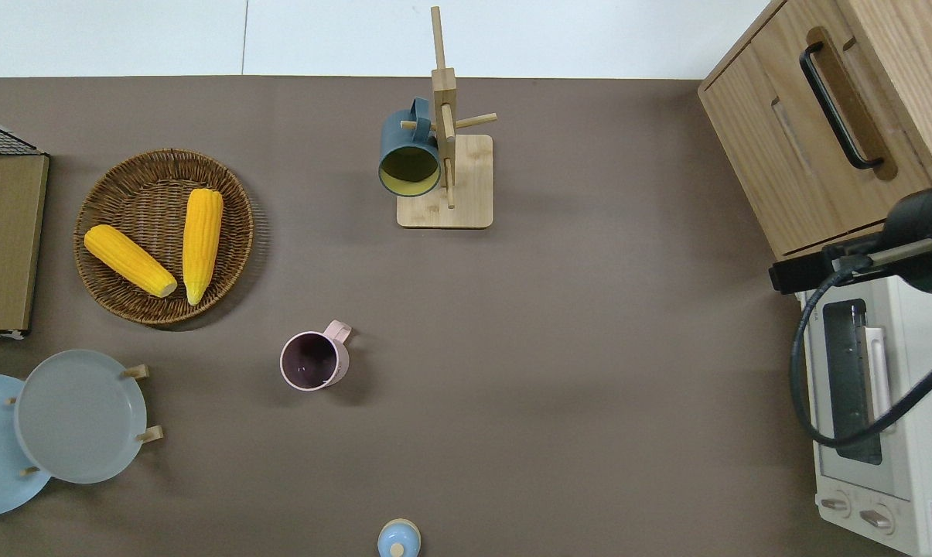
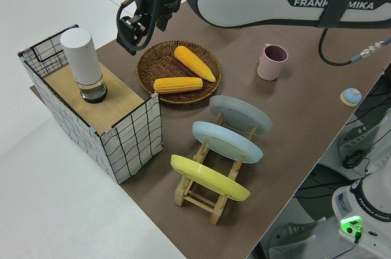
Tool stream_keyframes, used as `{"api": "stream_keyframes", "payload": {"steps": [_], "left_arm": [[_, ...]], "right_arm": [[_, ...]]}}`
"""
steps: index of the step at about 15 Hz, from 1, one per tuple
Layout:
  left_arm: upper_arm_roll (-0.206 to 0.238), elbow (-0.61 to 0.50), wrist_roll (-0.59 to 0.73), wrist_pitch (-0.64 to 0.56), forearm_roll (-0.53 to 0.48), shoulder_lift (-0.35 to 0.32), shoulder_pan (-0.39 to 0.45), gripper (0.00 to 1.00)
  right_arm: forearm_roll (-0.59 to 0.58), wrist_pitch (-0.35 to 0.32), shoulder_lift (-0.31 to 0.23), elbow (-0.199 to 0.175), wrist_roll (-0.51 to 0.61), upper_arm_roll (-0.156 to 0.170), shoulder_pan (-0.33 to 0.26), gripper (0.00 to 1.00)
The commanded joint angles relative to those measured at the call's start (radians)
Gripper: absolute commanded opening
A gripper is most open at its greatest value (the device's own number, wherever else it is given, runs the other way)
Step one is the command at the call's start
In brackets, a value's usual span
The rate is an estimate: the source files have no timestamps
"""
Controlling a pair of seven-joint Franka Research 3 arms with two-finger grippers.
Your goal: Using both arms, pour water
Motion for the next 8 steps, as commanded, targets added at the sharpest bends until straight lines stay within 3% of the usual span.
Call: {"api": "stream_keyframes", "payload": {"steps": [1, 8], "left_arm": [[0.009, -0.125, -0.084, -0.009, 0.029, -0.113, -0.090, 1.00], [0.008, -0.134, -0.254, -0.103, 0.098, -0.170, -0.261, 1.00]], "right_arm": [[-0.010, -0.009, -0.009, -0.007, -0.003, 0.003, -0.003, 0.992], [-0.010, -0.009, -0.009, -0.007, -0.003, 0.003, -0.003, 0.992]]}}
